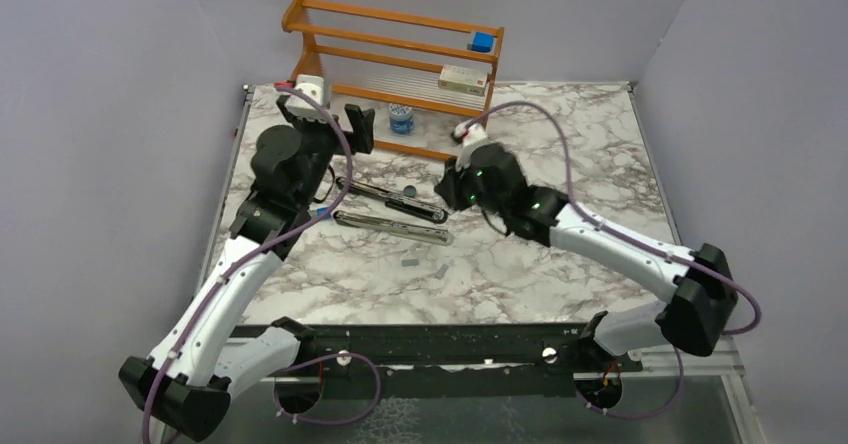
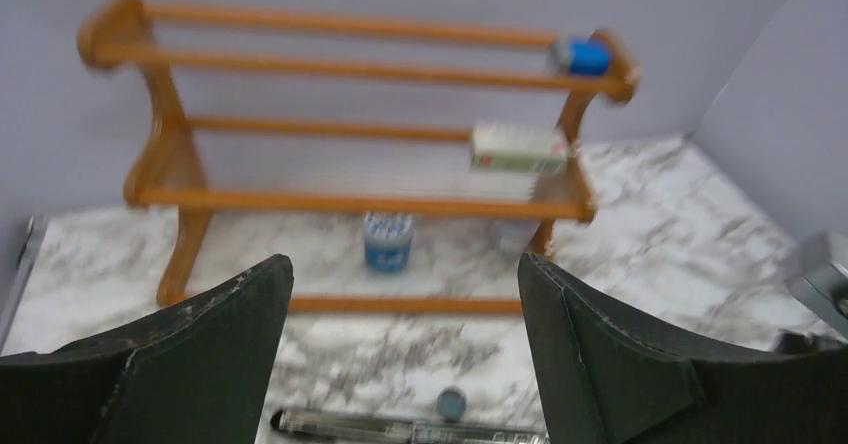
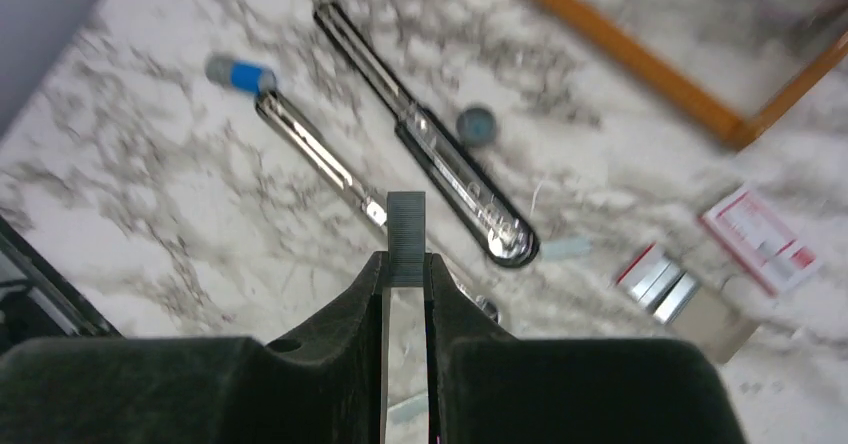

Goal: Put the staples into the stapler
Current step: Pick up the staple from the center of the board.

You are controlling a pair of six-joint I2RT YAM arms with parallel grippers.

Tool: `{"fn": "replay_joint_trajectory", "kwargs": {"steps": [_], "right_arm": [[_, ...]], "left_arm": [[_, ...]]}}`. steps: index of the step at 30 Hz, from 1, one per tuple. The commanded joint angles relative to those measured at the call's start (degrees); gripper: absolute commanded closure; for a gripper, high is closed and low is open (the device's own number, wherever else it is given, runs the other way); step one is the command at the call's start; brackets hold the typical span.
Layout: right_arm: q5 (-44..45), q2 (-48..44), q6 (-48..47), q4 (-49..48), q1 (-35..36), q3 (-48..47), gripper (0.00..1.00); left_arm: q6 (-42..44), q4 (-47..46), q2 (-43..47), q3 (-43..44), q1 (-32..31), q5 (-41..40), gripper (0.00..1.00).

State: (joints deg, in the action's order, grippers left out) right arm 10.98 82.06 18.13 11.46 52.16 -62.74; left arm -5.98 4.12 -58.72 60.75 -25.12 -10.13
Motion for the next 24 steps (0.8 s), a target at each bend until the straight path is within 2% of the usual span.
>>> {"fn": "replay_joint_trajectory", "kwargs": {"steps": [1, 6, 9, 12, 16, 20, 24], "right_arm": [[-18.72, -8.30, -10.03, -14.04, -9.30, -1.06, 0.84], [-31.83, -16.65, -17.06, -29.80, -13.01, 2.08, 0.85], [-39.06, -19.36, -18.10, -33.07, -13.23, 1.25, 0.85], [-47.08, -21.46, -17.65, -34.98, -13.25, 0.20, 0.85], [-54.48, -22.91, -15.59, -39.30, -13.23, 0.64, 0.85], [-56.77, -23.15, -16.41, -39.62, -13.23, 0.55, 0.85], [-57.30, -22.53, -17.24, -38.47, -13.25, -0.09, 0.85]], "left_arm": [[3.70, -11.18, 5.84, 3.36, 0.34, 15.87, 0.13], [2.82, -21.39, 8.05, 3.11, 0.34, 42.42, 0.15], [0.88, -24.84, 7.82, 3.80, 0.34, 52.16, 0.20], [0.35, -25.32, 7.20, 5.57, 0.30, 57.66, 0.29], [-1.00, -27.09, 5.62, 7.13, 0.34, 64.95, 0.34], [-3.91, -29.30, 2.51, 8.26, 0.13, 69.64, 0.39], [-5.85, -31.37, 0.18, 8.98, -0.93, 72.14, 0.40]]}}
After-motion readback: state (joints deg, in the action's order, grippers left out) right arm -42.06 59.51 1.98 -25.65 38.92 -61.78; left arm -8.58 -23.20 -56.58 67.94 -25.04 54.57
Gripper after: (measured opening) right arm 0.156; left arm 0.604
